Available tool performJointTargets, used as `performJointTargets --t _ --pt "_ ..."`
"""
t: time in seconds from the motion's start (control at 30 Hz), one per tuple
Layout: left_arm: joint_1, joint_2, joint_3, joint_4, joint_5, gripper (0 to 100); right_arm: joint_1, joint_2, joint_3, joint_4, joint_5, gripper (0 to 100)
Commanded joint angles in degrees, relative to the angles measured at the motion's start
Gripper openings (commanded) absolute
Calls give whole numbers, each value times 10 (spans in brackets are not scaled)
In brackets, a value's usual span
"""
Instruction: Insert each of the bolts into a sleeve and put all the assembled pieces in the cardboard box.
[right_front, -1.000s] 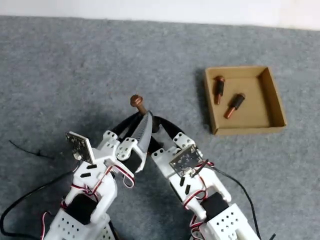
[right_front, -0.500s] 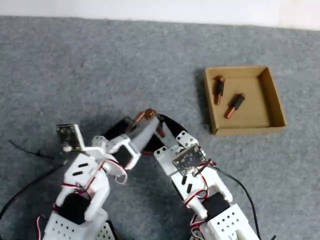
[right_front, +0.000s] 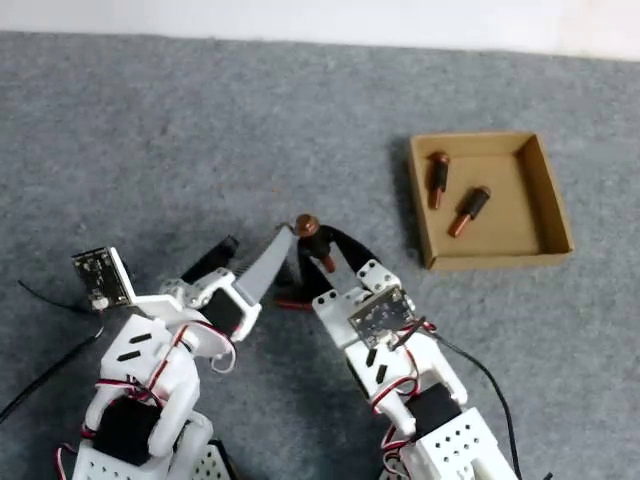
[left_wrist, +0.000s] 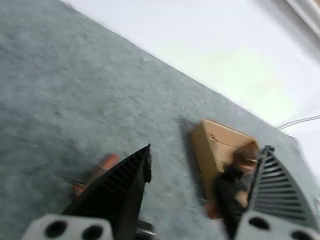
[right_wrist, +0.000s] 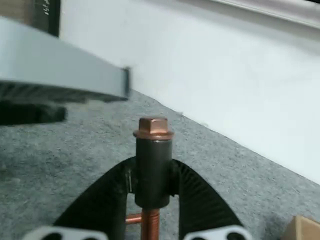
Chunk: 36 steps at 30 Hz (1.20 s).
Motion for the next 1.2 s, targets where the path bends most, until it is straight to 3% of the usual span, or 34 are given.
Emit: performJointTargets --t 0.0,0.13,0.3,0.5,0.7,0.8,0.97,1.17 --pt "-63 -2 28 -42 -69 309 36 -11 69 -15 2 4" --pt "-99 -1 47 -76 -92 260 65 -11 69 -15 0 4" --pt "-124 -1 88 -122 -183 0 109 -9 68 -15 -7 4" --pt "-135 -1 112 -125 -215 8 202 -6 25 -12 -135 4" --pt "-119 0 126 -125 -217 10 225 52 -10 -12 -146 4" --pt "-114 0 126 -125 -217 10 255 151 -67 -16 -165 5" --pt "-116 0 126 -125 -217 11 351 365 -207 -21 -280 5" --pt "-115 0 126 -125 -217 14 429 603 -312 -145 -385 5"
